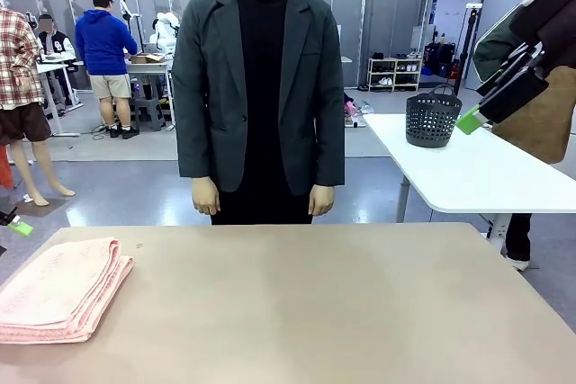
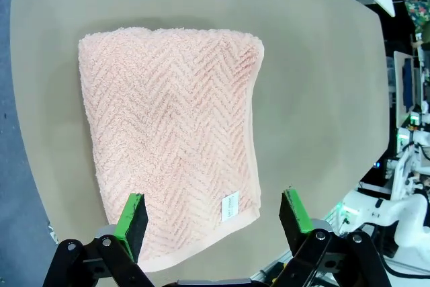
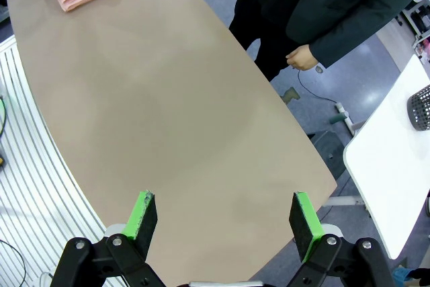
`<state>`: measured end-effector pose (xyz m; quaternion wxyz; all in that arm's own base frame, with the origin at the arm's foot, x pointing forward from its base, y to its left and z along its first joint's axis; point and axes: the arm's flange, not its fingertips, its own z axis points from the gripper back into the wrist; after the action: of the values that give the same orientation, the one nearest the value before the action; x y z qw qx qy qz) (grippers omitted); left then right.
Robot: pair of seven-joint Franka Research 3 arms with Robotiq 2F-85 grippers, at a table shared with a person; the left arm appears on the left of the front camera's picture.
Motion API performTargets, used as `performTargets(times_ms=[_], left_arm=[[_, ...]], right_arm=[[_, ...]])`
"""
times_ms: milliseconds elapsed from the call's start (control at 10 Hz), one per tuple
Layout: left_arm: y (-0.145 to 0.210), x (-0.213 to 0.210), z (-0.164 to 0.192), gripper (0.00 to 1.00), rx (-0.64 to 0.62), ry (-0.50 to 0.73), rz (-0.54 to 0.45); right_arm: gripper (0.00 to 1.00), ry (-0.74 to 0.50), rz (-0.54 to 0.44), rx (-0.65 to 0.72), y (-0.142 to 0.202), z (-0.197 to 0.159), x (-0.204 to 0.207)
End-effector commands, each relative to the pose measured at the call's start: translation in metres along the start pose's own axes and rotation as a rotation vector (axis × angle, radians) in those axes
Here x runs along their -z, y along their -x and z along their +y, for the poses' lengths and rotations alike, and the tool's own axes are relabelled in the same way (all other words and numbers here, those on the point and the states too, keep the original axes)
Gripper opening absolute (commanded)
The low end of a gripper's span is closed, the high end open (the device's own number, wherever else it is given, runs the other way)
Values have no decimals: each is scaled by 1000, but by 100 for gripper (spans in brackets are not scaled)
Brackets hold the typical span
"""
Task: Fold the towel.
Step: Pick up the 100 cm Hotel Towel and place it on the left side of the table.
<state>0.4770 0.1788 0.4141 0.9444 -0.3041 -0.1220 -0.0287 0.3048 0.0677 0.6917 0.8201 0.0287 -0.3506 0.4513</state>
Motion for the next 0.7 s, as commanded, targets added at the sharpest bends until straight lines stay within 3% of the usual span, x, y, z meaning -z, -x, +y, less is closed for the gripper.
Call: performTargets(times_ms=[0, 600], left_arm=[[-3, 0, 0, 100, -7, -10, -8], [-3, 0, 0, 100, -7, -10, -8]], right_arm=[[100, 7, 2, 22, 0, 2, 1], [100, 7, 2, 22, 0, 2, 1]])
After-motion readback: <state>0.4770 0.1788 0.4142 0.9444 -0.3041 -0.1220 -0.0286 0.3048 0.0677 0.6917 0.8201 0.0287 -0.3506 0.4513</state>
